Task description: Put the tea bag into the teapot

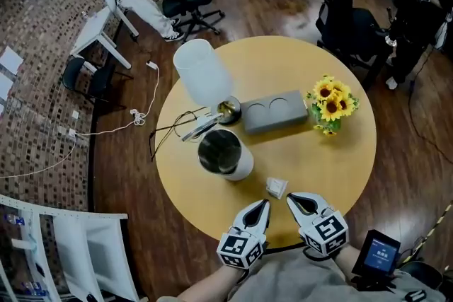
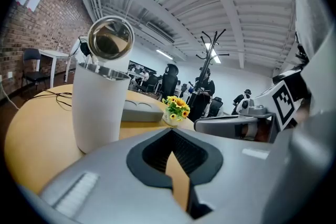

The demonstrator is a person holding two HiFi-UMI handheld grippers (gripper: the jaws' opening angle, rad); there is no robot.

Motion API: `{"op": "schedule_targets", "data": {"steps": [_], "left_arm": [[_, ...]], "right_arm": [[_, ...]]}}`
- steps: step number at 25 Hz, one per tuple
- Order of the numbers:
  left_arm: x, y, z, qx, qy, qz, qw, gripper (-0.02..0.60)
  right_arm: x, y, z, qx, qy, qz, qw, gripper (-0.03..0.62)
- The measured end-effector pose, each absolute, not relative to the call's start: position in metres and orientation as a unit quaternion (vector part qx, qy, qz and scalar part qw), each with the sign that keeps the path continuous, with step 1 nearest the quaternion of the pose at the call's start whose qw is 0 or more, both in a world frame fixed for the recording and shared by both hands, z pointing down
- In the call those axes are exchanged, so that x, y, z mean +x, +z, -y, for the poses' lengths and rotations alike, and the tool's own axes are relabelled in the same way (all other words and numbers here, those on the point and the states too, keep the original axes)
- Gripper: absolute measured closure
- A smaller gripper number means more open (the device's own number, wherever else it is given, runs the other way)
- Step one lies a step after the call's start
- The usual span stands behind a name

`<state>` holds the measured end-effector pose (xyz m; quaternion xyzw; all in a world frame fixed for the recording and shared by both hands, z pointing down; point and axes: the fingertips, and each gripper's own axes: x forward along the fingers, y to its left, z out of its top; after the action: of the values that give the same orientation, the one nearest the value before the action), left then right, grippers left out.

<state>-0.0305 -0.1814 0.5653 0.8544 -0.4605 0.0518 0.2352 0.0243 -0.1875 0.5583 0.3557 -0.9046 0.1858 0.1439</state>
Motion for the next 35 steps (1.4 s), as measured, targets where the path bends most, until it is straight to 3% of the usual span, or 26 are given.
{"op": "schedule_targets", "data": {"steps": [19, 25, 29, 35], "left_arm": [[-0.034, 0.710, 0.190, 0.817, 0.142, 0.465, 0.311, 0.581], [-0.034, 0.725, 0.196, 0.815, 0.153, 0.462, 0.315, 0.581], [-0.039, 0.729, 0.197, 0.812, 0.142, 0.463, 0.325, 0.580], [-0.042, 0.732, 0.199, 0.814, 0.135, 0.459, 0.328, 0.580]], "right_arm": [[0.016, 0.709, 0.194, 0.321, 0.270, 0.881, 0.220, 0.585], [0.004, 0.726, 0.192, 0.295, 0.202, 0.892, 0.278, 0.585], [-0.006, 0.744, 0.188, 0.275, 0.176, 0.888, 0.324, 0.503], [-0.012, 0.760, 0.191, 0.267, 0.177, 0.877, 0.359, 0.477]]}}
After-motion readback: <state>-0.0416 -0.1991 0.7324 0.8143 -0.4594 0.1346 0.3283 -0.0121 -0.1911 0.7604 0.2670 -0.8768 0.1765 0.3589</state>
